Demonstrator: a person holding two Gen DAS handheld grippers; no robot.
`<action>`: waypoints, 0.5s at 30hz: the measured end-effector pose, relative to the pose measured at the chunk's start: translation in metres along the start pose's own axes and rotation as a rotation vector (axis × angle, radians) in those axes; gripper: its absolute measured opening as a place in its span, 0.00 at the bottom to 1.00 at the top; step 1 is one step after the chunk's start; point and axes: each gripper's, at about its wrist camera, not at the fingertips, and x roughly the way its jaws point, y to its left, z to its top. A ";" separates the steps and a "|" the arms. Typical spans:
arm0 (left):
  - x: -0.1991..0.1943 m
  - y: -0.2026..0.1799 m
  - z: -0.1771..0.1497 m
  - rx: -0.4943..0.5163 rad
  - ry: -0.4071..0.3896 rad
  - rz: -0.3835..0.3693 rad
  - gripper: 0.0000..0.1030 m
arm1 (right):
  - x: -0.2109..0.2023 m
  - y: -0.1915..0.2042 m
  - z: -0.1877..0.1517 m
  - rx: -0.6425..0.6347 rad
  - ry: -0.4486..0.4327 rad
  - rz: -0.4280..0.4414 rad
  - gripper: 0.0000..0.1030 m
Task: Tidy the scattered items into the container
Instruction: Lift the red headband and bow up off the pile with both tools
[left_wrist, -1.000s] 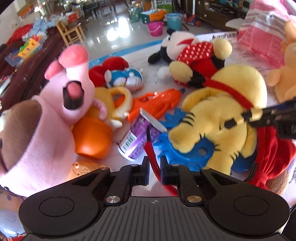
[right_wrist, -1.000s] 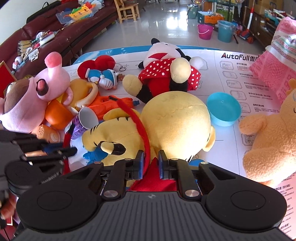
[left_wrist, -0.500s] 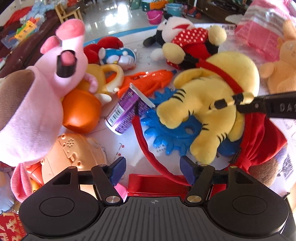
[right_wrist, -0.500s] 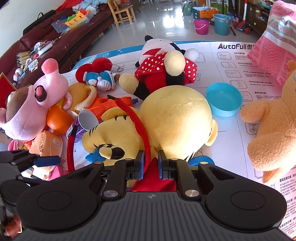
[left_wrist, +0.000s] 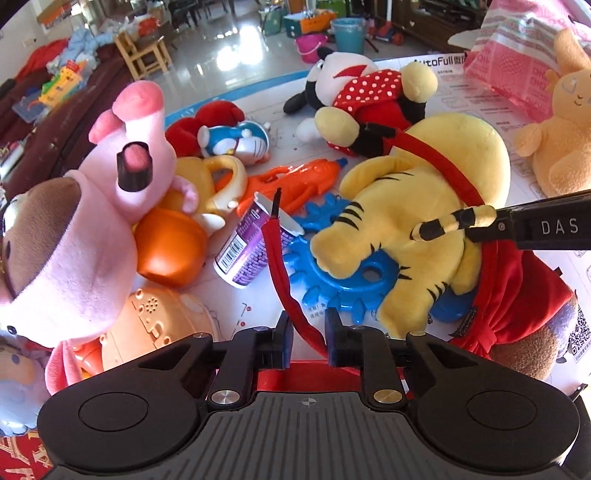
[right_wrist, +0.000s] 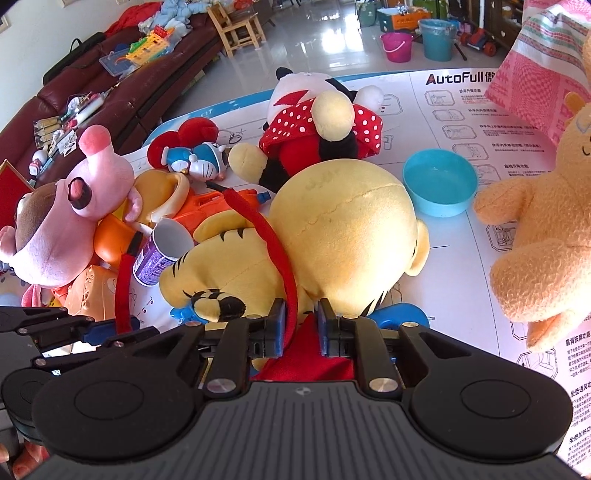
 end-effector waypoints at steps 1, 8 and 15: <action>0.000 0.000 0.000 0.001 0.002 0.003 0.13 | 0.000 0.001 0.000 -0.003 0.001 -0.002 0.19; -0.015 -0.001 0.001 0.029 -0.023 0.028 0.12 | -0.011 0.015 -0.005 -0.069 -0.010 -0.033 0.13; -0.035 0.004 0.003 0.033 -0.054 0.023 0.10 | -0.029 0.022 -0.003 -0.072 -0.035 -0.028 0.13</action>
